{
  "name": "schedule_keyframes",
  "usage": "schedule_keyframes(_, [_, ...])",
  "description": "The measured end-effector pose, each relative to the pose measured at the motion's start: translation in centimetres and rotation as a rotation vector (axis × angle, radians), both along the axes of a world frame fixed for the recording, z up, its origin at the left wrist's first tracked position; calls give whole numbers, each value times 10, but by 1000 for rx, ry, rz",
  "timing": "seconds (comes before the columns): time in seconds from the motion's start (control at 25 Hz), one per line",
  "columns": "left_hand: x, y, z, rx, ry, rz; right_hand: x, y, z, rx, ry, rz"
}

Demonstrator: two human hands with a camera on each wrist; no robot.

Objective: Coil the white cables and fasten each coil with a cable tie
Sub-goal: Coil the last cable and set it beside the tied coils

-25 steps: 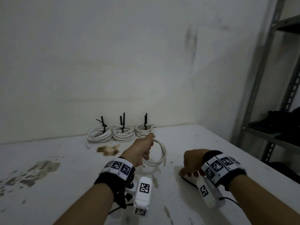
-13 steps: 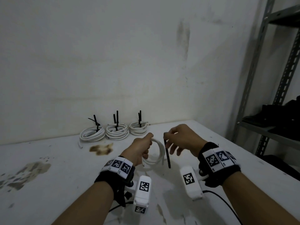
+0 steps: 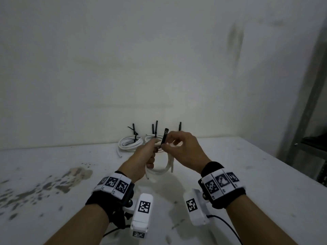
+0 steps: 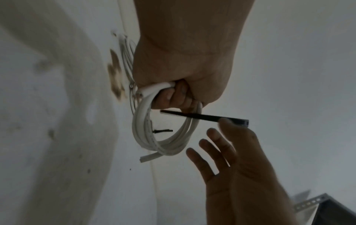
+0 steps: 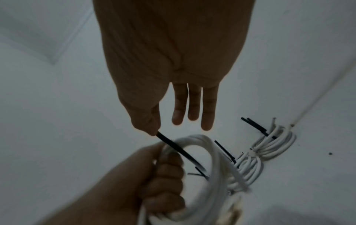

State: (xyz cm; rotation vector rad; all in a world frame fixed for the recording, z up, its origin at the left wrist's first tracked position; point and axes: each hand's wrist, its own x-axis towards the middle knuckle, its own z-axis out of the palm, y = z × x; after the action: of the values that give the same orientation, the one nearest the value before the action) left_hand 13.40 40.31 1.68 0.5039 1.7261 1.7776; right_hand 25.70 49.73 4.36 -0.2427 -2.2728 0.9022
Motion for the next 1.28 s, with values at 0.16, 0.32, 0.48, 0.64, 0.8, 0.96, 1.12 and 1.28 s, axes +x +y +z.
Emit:
schedule_keyframes(0.16, [-27,-55,5,16,-45,65,-49,-39,-20,124,66,81])
schedule_keyframes(0.32, [-50,-105,8,30,-54,53,-88,-81,-25,204,159,124])
schedule_keyframes(0.48, [-71,-135,7,95,-51,166,-112,-110,-33,152,138,176])
schedule_keyframes(0.64, [-82,-142,3,92,-15,267,-128,-126,-40,193,157,189])
schedule_keyframes(0.8, [-94,-143,5,100,-29,280,-122,-124,-34,188,209,217])
schedule_keyframes(0.96, [-91,-142,10,120,9,271,-117,-123,-18,110,183,210])
schedule_keyframes(1.12, [-88,-141,10,103,74,251,-114,-125,-9,74,237,192])
schedule_keyframes(1.28, [-81,-138,14,78,222,261,-111,-119,4,-176,315,191])
